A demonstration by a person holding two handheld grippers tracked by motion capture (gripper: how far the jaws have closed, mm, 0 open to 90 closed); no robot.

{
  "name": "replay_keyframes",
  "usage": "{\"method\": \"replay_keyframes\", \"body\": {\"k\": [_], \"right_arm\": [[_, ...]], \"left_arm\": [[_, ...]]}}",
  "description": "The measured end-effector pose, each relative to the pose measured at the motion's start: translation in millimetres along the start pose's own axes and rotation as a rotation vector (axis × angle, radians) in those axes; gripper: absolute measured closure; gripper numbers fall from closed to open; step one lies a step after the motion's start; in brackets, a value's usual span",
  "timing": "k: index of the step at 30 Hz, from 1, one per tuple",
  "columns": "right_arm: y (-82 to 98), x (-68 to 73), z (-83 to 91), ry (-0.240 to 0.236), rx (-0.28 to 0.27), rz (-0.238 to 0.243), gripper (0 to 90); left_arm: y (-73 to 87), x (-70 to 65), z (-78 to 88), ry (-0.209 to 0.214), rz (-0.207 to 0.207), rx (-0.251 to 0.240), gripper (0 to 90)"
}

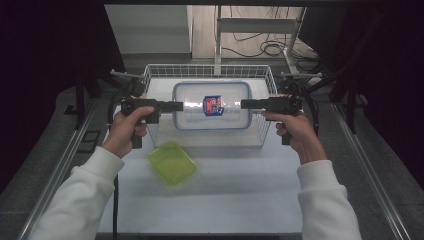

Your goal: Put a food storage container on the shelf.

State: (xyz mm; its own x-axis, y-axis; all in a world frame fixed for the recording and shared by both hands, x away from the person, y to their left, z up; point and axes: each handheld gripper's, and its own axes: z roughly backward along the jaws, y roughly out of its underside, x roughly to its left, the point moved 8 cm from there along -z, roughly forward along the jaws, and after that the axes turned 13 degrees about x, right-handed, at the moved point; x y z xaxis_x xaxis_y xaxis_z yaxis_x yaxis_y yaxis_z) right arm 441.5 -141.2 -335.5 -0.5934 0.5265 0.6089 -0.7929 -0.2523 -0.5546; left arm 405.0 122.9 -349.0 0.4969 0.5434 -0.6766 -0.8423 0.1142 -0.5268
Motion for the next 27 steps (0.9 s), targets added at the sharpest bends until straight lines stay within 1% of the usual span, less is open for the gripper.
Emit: {"method": "replay_keyframes", "body": {"k": [1, 3, 5, 10, 13, 14, 15, 17, 21, 24, 25, 27], "right_arm": [[0.0, 0.0, 0.0, 0.0, 0.0, 0.0, 49.7], [-6.9, 0.4, 0.3, 0.001, -0.005, 0.001, 49.7], [-14.2, -0.3, 0.7, 0.006, -0.008, 0.003, 49.7], [-30.0, -5.9, -4.1, 0.01, -0.002, -0.009, 49.9], [-41.0, -9.5, -8.6, 0.01, -0.001, -0.018, 49.9], [-48.8, -11.9, -11.8, 0.012, -0.001, -0.022, 49.9], [-48.8, -11.9, -11.8, 0.012, -0.001, -0.022, 49.9], [-55.7, -13.5, -14.7, 0.016, -0.002, -0.025, 49.9], [-64.0, -20.4, -20.0, 0.018, 0.007, -0.037, 49.8], [-67.2, -28.9, -24.6, 0.019, 0.013, -0.064, 49.2], [-67.6, -31.7, -26.1, 0.021, 0.017, -0.072, 48.8], [-69.7, -34.8, -27.3, 0.012, 0.005, -0.092, 48.8]], "left_arm": [[-4.0, 0.3, 1.6, -0.002, -0.002, -0.003, 53.2], [-12.3, 1.9, 4.0, 0.002, -0.004, -0.01, 53.2], [-19.8, 5.5, 5.0, 0.009, -0.005, -0.007, 53.2], [-35.5, 17.8, 6.2, 0.026, 0.014, -0.003, 53.3], [-45.7, 25.4, 8.5, 0.026, 0.025, -0.011, 53.3], [-49.3, 27.7, 9.2, 0.026, 0.029, -0.013, 53.3], [-52.7, 30.4, 9.9, 0.027, 0.031, -0.015, 53.3], [-58.1, 35.1, 10.6, 0.03, 0.039, -0.015, 53.1], [-64.8, 44.3, 7.3, 0.03, 0.054, -0.006, 53.0], [-65.8, 50.3, 1.9, 0.024, 0.062, 0.003, 53.1], [-66.6, 51.2, 1.5, 0.032, 0.069, -0.003, 53.4], [-68.0, 52.9, 1.3, 0.038, 0.074, -0.007, 53.7]]}}
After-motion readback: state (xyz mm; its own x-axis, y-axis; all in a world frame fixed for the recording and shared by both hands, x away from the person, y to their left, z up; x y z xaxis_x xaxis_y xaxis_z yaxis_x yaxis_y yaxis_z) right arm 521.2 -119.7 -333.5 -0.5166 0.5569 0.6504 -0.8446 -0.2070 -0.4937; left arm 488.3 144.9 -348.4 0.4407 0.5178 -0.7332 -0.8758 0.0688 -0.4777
